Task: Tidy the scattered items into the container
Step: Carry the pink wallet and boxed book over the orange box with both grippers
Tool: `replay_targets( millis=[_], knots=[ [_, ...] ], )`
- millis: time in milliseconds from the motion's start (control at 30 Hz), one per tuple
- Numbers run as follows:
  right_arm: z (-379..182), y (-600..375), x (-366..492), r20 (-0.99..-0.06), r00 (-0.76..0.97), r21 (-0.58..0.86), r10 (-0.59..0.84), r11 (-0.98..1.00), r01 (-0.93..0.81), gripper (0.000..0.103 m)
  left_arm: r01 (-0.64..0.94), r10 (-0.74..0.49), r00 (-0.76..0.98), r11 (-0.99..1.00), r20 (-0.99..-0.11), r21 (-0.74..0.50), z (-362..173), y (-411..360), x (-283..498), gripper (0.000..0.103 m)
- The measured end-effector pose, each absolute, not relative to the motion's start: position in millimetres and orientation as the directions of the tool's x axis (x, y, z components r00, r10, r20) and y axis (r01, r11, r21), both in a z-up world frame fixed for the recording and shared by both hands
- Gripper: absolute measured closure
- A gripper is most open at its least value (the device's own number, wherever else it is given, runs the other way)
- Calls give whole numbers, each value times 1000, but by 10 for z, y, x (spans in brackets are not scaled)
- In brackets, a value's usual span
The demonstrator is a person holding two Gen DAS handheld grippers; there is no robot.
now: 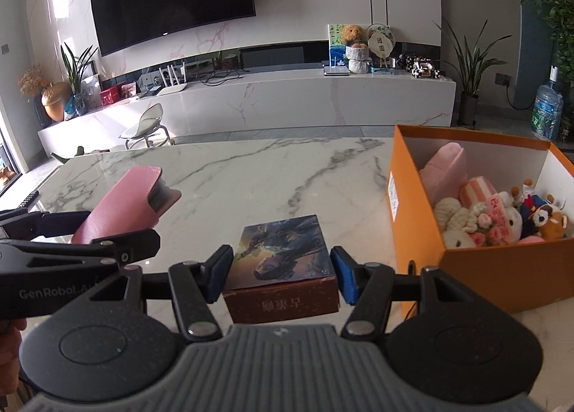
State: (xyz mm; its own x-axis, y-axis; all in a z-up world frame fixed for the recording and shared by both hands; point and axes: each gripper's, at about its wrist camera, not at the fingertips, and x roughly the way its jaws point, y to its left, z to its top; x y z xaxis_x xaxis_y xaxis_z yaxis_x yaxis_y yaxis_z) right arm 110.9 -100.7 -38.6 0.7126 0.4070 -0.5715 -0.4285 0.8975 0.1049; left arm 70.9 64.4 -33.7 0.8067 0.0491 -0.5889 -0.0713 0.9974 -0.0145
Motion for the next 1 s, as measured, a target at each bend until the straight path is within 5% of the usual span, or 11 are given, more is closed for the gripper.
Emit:
replay_targets(
  millis=[1000],
  knots=[
    [-69, -2905, 1906, -518, 837, 55, 177, 983, -174, 41, 252, -227, 787, 967, -574, -38, -223, -1036, 1992, 9]
  ],
)
